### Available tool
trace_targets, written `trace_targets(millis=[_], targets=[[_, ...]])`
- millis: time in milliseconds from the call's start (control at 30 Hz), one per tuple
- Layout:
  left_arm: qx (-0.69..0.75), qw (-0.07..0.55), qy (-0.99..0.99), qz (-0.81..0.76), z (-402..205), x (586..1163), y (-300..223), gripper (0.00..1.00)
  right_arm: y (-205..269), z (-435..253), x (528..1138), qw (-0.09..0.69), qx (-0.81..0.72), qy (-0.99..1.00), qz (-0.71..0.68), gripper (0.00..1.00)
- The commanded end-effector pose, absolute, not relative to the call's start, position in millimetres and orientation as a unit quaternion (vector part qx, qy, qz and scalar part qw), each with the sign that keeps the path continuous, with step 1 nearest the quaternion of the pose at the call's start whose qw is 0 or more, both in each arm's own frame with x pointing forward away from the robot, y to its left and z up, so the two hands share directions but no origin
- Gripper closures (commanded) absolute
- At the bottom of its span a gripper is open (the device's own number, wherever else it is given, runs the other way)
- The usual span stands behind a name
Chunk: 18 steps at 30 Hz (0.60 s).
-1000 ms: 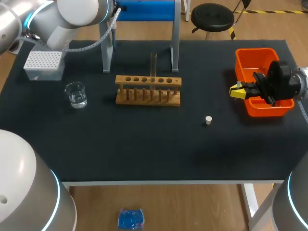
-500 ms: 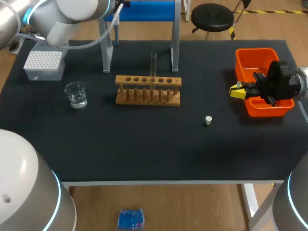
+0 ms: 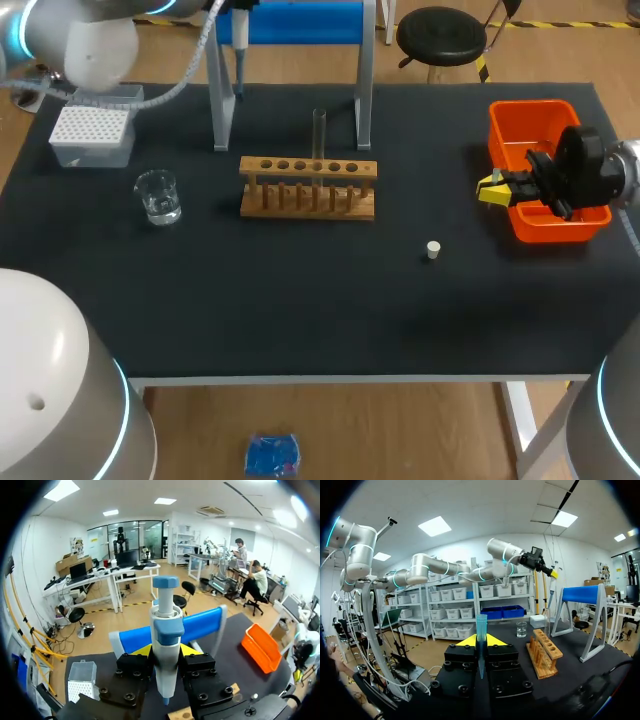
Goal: Invert the test tube, pick up the pipette, mount the tip to pipette, aspirate from beaker and dispense into the tube, eject the tip, return the pipette, and cap with the stopper.
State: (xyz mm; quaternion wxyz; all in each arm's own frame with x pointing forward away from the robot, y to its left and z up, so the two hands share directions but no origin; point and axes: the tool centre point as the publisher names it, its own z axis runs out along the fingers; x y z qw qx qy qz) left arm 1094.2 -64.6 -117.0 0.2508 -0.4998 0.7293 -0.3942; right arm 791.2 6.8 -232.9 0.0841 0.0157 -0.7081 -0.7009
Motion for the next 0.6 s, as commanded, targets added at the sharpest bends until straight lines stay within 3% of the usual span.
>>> trace_targets(millis=[33,600], targets=[[-0.48,0.225,0.741,-0.411,-102.0,1044.4,-49.3,1.0,5.7,-232.1,790.7,0.085,0.016,-0.709,-0.7,1.0],[-0.315,0.087,0.813,-0.482,-81.0,953.6,-78.2,1.0,5.7,-232.1,790.7,0.085,0.016,-0.709,-0.7,1.0]])
